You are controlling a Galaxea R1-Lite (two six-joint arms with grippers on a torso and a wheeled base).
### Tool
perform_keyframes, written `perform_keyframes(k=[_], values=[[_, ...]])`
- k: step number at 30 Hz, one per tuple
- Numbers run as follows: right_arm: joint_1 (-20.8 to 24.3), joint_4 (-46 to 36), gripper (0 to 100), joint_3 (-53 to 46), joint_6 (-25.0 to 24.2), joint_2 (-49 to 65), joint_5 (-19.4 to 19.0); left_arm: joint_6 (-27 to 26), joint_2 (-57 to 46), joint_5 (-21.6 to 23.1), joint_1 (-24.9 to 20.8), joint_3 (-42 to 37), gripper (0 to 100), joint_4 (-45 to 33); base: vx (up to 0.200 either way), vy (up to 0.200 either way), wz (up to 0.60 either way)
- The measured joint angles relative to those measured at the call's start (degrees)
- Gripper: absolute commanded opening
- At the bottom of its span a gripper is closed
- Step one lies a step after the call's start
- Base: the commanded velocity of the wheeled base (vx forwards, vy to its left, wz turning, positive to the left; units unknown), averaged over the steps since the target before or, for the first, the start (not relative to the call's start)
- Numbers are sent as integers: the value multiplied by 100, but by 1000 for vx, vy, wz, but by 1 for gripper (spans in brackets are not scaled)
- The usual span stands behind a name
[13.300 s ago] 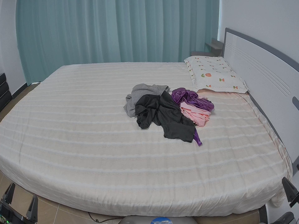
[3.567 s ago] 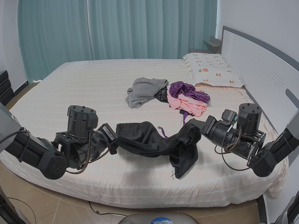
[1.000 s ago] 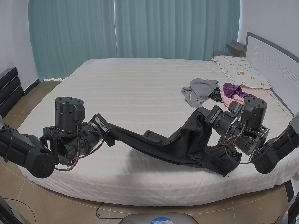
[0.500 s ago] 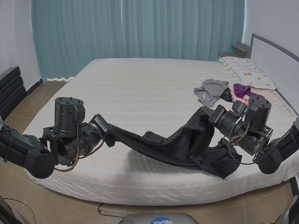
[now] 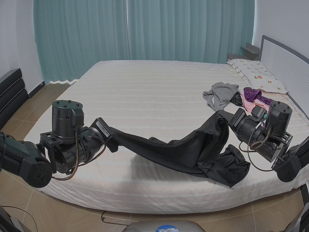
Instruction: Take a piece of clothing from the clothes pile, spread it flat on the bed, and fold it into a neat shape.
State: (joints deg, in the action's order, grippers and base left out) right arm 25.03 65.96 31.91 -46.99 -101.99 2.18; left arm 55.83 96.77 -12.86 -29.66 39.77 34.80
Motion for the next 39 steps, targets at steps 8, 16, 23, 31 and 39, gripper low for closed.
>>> perform_keyframes(k=[8,16,23,31,39], values=[[88,-304,0,-22,104,455,46,-22,-418,-9,-33,-182,0,-68,-150,0,0],[132,-822,0,-168,160,1597,140,-93,-947,-101,-236,-273,0,-416,0,0,0],[94,-2020,0,157,299,2864,61,-616,-1507,-249,-361,-302,0,-574,0,0,0],[-317,-2992,0,1488,417,3485,-518,-1007,-1813,-297,-317,138,0,-870,100,0,0],[-791,-3132,0,2466,501,2660,-735,-1070,-1604,-71,-63,979,0,-1250,200,0,0]])
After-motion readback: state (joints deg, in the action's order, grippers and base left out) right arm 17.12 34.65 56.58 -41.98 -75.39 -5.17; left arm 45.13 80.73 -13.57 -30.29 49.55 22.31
